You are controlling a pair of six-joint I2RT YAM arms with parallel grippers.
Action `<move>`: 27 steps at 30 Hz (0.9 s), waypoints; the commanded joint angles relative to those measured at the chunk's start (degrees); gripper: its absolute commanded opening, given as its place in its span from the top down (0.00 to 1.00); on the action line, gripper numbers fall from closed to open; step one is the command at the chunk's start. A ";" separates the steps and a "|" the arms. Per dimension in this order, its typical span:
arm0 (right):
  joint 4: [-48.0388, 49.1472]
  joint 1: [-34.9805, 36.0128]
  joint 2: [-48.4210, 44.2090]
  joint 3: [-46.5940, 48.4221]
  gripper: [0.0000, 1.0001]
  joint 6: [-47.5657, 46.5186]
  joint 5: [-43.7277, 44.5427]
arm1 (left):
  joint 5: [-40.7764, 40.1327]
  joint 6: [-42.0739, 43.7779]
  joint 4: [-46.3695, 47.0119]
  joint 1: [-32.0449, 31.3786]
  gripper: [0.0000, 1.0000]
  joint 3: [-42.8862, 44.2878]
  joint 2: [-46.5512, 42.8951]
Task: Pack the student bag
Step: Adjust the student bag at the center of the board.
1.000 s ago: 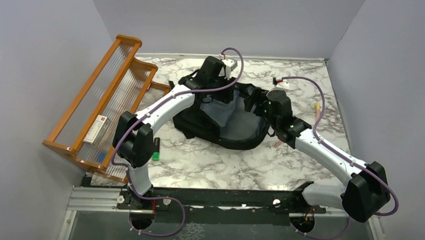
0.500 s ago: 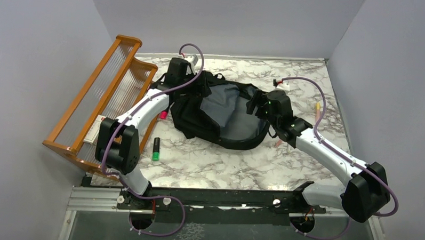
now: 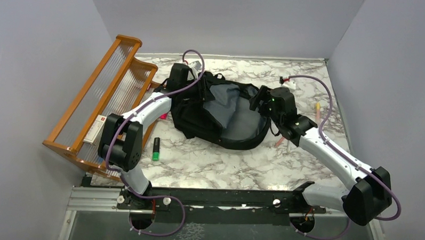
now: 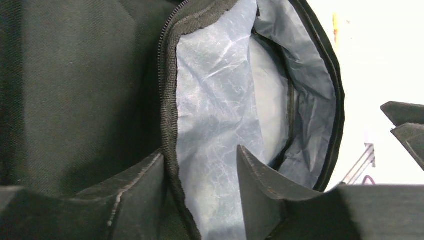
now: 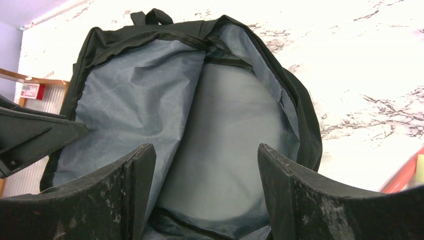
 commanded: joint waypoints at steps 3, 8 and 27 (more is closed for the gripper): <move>-4.33 -2.36 -1.27 2.49 0.23 5.06 1.22 | 7.17 -1.13 4.16 0.06 0.63 2.74 0.81; -8.46 -7.80 1.86 3.97 0.23 5.84 -4.33 | 10.11 -0.39 3.90 -1.32 0.83 6.38 2.02; -16.20 -12.02 12.04 6.77 0.54 -1.54 -10.95 | 12.13 1.35 2.47 -12.91 1.00 16.02 8.06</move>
